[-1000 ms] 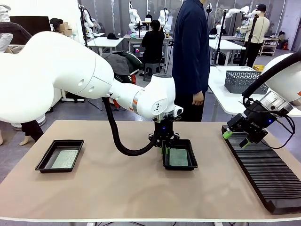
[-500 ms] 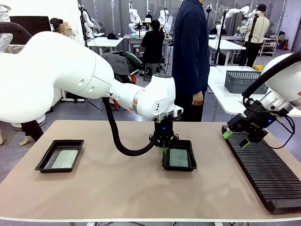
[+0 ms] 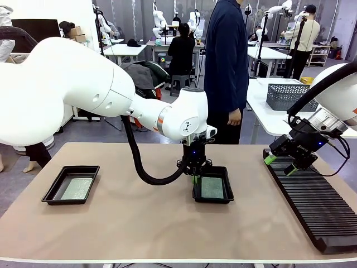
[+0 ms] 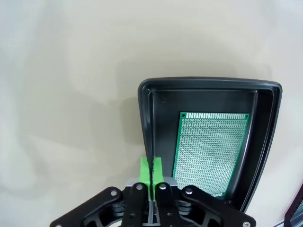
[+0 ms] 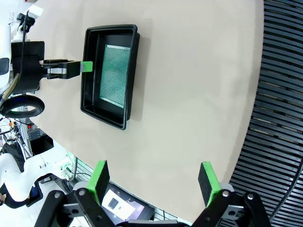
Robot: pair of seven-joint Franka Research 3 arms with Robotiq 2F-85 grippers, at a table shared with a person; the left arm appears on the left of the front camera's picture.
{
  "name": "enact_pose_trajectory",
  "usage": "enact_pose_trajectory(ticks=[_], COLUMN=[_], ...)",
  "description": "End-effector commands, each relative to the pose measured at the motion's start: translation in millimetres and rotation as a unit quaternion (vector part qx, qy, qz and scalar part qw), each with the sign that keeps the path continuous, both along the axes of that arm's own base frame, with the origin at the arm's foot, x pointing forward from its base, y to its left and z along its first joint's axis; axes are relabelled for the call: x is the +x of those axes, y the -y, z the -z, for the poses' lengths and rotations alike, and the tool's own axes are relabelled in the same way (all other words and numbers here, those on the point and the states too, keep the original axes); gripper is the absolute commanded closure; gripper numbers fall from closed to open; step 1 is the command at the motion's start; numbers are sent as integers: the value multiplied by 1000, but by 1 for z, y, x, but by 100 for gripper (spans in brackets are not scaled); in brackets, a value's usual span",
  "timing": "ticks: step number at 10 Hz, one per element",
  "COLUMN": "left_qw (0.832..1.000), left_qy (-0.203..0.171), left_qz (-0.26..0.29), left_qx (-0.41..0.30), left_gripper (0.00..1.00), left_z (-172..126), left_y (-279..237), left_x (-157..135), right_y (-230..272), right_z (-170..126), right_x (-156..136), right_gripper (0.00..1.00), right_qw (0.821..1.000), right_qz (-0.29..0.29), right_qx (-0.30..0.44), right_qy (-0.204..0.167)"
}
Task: Inspect and transfer BCBs to ESD trays.
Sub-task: Pick up the ESD tray and place it on the left side of the table.
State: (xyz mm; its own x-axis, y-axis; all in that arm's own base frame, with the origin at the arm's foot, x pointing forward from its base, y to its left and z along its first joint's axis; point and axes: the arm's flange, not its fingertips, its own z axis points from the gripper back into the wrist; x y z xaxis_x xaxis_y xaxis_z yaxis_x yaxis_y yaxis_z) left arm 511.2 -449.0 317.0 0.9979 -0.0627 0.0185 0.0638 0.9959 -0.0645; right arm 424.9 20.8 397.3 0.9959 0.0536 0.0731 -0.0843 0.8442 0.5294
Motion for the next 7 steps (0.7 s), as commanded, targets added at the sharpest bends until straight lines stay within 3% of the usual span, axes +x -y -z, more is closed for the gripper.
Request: enact_pose_trajectory(ticks=[1, 7], left_qw=[1000, 997], left_qy=[5, 19], left_qz=[5, 17], left_qx=[1, -75], left_gripper=[100, 97], left_z=[0, -6], left_y=[0, -40], left_x=[0, -12], right_y=[-2, -2], right_z=[0, 0], right_x=[1, 1], right_gripper=[0, 0], right_qw=[1000, 1000], right_qz=[12, 12], right_qx=[-1, -1], right_qy=[-2, -2])
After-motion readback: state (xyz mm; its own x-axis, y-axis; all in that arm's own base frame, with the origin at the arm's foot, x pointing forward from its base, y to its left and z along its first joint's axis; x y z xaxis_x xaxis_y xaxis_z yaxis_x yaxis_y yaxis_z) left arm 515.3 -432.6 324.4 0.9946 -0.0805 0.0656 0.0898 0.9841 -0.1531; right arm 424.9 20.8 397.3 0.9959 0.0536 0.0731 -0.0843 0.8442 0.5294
